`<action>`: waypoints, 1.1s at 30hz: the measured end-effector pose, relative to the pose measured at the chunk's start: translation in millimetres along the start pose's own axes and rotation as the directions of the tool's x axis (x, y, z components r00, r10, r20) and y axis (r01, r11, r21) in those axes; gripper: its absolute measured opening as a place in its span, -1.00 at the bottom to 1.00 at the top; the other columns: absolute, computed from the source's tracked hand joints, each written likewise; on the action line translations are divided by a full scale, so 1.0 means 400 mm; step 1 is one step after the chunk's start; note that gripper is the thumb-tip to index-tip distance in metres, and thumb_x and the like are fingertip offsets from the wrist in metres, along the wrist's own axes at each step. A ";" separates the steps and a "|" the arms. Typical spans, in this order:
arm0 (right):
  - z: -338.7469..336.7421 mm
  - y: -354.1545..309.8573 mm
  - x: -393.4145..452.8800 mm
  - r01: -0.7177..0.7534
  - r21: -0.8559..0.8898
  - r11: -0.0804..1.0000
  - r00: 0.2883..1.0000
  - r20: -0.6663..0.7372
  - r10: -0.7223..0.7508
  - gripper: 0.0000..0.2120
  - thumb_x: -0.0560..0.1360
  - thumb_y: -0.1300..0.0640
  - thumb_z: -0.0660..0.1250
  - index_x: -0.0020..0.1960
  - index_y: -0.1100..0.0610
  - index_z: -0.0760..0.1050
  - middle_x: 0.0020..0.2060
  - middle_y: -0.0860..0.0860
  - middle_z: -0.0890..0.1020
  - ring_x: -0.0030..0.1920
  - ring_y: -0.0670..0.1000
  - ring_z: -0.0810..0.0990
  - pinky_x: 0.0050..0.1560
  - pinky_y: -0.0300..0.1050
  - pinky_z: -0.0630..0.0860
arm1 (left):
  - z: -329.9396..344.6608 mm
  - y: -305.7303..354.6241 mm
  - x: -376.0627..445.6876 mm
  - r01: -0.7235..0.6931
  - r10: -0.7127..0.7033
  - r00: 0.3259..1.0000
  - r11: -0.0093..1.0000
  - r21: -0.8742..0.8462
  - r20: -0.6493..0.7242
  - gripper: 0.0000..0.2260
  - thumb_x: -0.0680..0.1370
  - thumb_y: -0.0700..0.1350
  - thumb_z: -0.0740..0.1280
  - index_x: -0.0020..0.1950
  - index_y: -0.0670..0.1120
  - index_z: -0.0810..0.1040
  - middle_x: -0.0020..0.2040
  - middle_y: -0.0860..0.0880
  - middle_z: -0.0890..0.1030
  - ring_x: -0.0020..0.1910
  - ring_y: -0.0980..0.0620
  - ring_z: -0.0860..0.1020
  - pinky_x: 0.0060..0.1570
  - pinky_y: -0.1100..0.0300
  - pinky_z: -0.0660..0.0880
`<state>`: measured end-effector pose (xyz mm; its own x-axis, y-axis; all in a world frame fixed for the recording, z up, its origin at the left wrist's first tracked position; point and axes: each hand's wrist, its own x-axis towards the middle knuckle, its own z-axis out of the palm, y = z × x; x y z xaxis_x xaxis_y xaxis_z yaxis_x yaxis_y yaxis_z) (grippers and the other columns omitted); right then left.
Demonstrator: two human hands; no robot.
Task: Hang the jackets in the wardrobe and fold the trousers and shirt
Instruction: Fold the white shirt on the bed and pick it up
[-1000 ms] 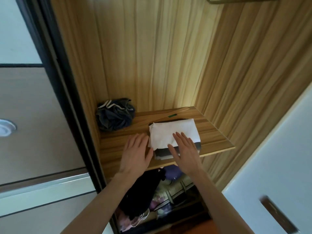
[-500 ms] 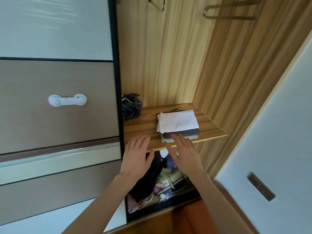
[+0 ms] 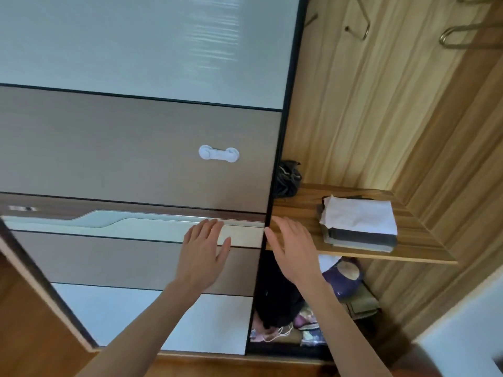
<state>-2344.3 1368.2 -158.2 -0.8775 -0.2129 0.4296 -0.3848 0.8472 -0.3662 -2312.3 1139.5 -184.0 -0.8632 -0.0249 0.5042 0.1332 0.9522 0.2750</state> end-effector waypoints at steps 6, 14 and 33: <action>0.070 -0.204 0.075 0.128 -0.031 0.991 0.992 -0.007 -0.129 -0.41 0.69 -0.28 -0.04 0.54 0.01 0.40 0.47 -0.05 0.51 0.49 0.00 0.42 0.54 -0.04 0.25 | -0.112 -0.167 0.030 0.048 -0.044 0.994 0.998 0.046 -0.102 -0.56 0.68 0.07 0.15 0.43 -0.15 0.55 0.41 -0.11 0.58 0.44 -0.19 0.48 0.43 -0.12 0.40; 0.176 -0.486 0.267 0.203 -0.109 0.973 0.908 -0.350 -0.229 -0.51 0.72 -0.04 0.23 0.60 0.09 0.33 0.65 0.04 0.23 0.68 0.08 0.06 0.63 0.11 0.11 | -0.217 -0.436 0.159 -0.070 0.094 0.958 0.993 0.096 -0.273 -0.54 0.68 -0.04 0.21 0.57 -0.14 0.40 0.58 -0.12 0.41 0.58 -0.19 0.32 0.55 -0.16 0.26; 0.259 -0.459 0.468 0.032 -0.406 0.913 0.809 -0.526 -0.262 -0.37 0.70 -0.24 0.16 0.69 -0.12 0.06 0.69 -0.01 0.07 0.69 0.11 0.00 0.64 0.21 0.05 | -0.106 -0.507 0.360 -0.158 0.230 0.903 0.964 0.216 -0.363 -0.33 0.68 0.21 0.14 0.72 -0.01 0.02 0.72 -0.17 -0.07 0.67 -0.34 -0.10 0.61 -0.32 0.00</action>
<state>-2467.5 1122.3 -96.1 -0.4586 -0.1386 0.8778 -0.2634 0.9646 0.0146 -2443.1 929.7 -132.3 -0.5724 0.0858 0.8155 0.1599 0.9871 0.0084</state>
